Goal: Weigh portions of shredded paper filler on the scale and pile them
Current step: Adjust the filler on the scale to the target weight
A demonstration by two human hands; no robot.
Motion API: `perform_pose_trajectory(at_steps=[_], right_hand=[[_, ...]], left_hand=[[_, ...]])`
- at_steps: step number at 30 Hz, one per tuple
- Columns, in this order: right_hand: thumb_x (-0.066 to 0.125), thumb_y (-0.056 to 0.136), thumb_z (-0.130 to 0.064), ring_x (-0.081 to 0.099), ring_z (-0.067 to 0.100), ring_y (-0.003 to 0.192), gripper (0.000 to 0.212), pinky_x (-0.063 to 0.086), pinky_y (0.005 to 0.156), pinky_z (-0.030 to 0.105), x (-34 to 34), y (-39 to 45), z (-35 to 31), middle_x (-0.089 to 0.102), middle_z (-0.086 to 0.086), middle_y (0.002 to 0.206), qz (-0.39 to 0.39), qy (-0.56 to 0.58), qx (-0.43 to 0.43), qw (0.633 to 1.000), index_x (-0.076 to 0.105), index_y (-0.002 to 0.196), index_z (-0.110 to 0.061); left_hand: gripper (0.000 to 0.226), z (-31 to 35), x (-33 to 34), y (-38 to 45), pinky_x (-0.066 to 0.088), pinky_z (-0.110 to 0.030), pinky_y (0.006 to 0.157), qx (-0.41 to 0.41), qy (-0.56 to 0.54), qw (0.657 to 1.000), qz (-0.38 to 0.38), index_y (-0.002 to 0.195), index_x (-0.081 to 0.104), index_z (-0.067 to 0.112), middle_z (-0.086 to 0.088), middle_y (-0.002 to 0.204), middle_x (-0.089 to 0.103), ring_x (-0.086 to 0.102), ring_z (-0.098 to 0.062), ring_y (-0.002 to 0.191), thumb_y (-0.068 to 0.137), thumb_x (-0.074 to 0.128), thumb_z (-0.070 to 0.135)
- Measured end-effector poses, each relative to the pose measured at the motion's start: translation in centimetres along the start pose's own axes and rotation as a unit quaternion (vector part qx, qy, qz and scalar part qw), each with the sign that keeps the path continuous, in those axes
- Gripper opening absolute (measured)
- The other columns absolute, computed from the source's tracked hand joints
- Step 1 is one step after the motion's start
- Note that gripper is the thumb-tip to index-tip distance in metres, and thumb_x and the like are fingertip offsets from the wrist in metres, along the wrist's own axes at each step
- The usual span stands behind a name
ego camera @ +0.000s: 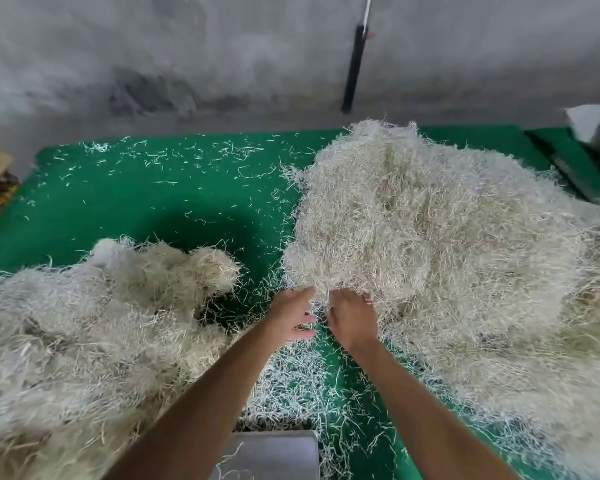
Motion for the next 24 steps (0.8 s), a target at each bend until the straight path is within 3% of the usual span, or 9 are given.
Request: perform_pose_trajectory(at_steps=[4,7,9,12,14,17,19,21,24], right_hand=[[0.047,0.104,-0.040,0.057,0.009,0.074,0.025,0.052,0.088,0.031,-2.2,-5.5,-3.5,0.055,-0.011,0.078,0.083,0.224,-0.050,0.970,0.062,0.104,-0.020],[0.047,0.103,-0.039,0.049,0.002,0.070,0.024,0.050,0.082,0.032,-4.2,-10.4,-6.4,0.048,-0.018,0.076,0.113,0.285,-0.107,0.946,0.062,0.095,-0.023],[0.048,0.104,-0.035,0.057,0.005,0.070,0.026,0.053,0.071,0.029,-5.6,-12.7,-6.4,0.058,-0.012,0.076,0.118,0.398,-0.080,0.906,0.065,0.090,-0.022],[0.044,0.106,-0.048,0.067,0.008,0.072,0.035,0.055,0.061,0.023,-9.1,-14.4,-4.7,0.068,-0.010,0.083,0.196,0.458,0.013,0.867,0.069,0.099,-0.026],[0.044,0.103,-0.060,0.066,0.007,0.094,0.048,0.060,0.078,0.033,-11.0,-14.1,-4.3,0.068,-0.009,0.110,0.227,0.387,0.057,0.892,0.064,0.123,-0.022],[0.046,0.096,-0.075,0.044,0.018,0.141,0.078,0.039,0.115,0.043,-11.4,-12.9,-5.0,0.041,0.001,0.157,0.116,0.446,0.116,0.880,0.039,0.155,-0.024],[0.036,0.092,-0.082,0.035,0.019,0.148,0.086,0.028,0.117,0.044,-10.4,-12.9,-6.6,0.033,-0.002,0.165,0.024,0.593,0.149,0.791,0.032,0.160,-0.028],[0.030,0.099,-0.075,0.036,0.028,0.150,0.082,0.026,0.121,0.053,-9.6,-13.6,-8.4,0.036,0.004,0.164,-0.021,0.643,0.167,0.747,0.032,0.161,-0.020],[0.045,0.101,-0.062,0.054,0.014,0.131,0.072,0.031,0.124,0.047,-9.3,-14.8,-10.0,0.049,0.002,0.151,0.003,0.579,0.117,0.807,0.037,0.159,-0.020]], left_hand=[[0.074,-1.1,1.2,-3.4,0.063,-0.044,0.075,-0.058,-0.106,0.987,-0.102,0.147,0.038,0.042,-0.001,0.154,0.030,0.049,-0.035,0.126,0.083,0.068,0.067],[0.058,-1.3,1.5,-6.4,0.050,-0.027,0.061,-0.057,-0.031,0.996,-0.057,0.128,0.051,0.036,0.010,0.128,0.044,0.051,-0.023,0.108,0.081,0.068,0.066],[0.071,-2.3,0.8,-7.9,0.050,-0.032,0.080,-0.042,0.006,0.999,0.020,0.139,0.042,0.022,-0.009,0.135,0.048,0.055,-0.027,0.111,0.083,0.071,0.055],[0.104,-3.2,-0.5,-10.7,0.034,-0.044,0.110,0.038,0.066,0.995,0.058,0.157,0.010,0.015,-0.010,0.161,0.021,0.032,-0.032,0.142,0.080,0.069,0.055],[0.093,-3.5,-1.4,-13.2,0.031,-0.048,0.111,0.061,0.070,0.995,0.047,0.151,0.025,0.014,-0.009,0.161,0.021,0.035,-0.030,0.139,0.078,0.068,0.053],[0.016,-3.2,-2.6,-16.9,0.026,-0.041,0.107,0.092,0.067,0.993,-0.038,0.104,0.062,0.032,0.005,0.152,0.033,0.041,-0.011,0.125,0.088,0.061,0.032],[0.026,-2.8,-3.3,-18.2,0.024,-0.045,0.114,0.108,0.034,0.993,-0.040,0.095,0.059,0.033,0.000,0.158,0.028,0.029,-0.017,0.141,0.089,0.054,0.008],[0.016,-1.1,-3.8,-19.4,0.017,-0.053,0.117,0.147,-0.033,0.989,-0.010,0.101,0.058,0.034,0.000,0.162,0.027,0.025,-0.013,0.137,0.096,0.050,0.020],[0.031,1.1,-4.0,-20.4,0.021,-0.045,0.114,0.175,-0.090,0.980,0.007,0.136,0.050,0.038,0.011,0.155,0.030,0.027,-0.010,0.136,0.106,0.044,0.035]])
Point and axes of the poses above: each hand's wrist, its own y-axis towards the middle knuckle, its own x-axis out of the palm, z = x × y, the point moved 6 cm from there along y, towards the middle knuckle
